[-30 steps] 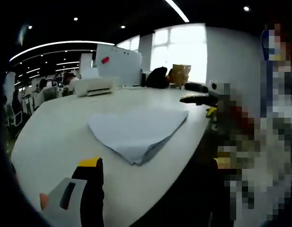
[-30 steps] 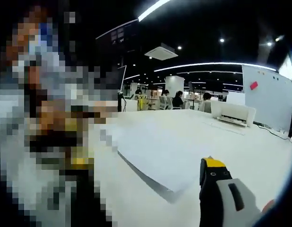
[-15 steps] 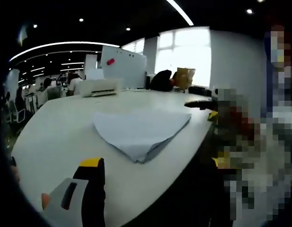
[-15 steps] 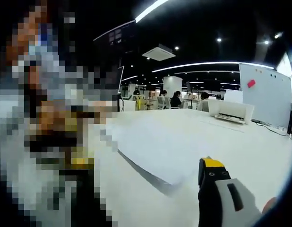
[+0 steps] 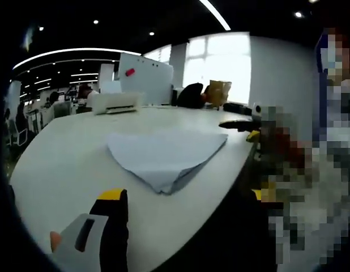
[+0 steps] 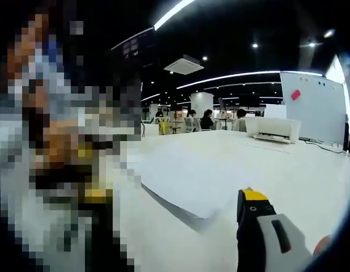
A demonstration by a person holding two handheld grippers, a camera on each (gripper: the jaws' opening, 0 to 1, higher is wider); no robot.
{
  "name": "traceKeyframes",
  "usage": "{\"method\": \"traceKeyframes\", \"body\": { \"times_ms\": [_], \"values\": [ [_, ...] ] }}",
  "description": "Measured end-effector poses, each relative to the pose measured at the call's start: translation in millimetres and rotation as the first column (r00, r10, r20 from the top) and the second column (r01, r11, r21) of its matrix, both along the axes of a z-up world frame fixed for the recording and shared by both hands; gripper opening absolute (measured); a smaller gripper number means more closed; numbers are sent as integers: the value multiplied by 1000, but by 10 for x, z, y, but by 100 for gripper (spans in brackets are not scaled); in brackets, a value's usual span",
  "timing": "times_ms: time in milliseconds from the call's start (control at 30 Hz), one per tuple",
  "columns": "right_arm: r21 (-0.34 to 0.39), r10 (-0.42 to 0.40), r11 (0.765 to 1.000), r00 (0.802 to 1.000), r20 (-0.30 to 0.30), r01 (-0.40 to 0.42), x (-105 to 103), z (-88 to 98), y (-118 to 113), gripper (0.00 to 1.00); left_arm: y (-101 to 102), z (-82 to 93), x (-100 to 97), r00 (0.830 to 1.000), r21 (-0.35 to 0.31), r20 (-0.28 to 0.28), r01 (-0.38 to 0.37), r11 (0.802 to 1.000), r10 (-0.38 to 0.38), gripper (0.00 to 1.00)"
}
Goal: Organize the stack of printing papers by aligning and flattening the scattered papers on the table
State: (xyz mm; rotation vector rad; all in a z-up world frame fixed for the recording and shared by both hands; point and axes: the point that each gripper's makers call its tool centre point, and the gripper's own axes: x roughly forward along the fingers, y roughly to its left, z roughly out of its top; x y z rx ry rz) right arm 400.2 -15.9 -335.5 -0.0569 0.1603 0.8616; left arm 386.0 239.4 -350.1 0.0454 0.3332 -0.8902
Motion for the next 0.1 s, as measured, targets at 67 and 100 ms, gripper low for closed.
{"method": "traceKeyframes", "body": {
  "times_ms": [67,100],
  "values": [
    [-6,-1,1000,1000,-3,1,5,-16,4,85,11,-12,-7,1000,6,0,-2,1000,2,89],
    [-6,-1,1000,1000,-3,1,5,-16,4,85,11,-12,-7,1000,6,0,-2,1000,2,89]
  ]
}}
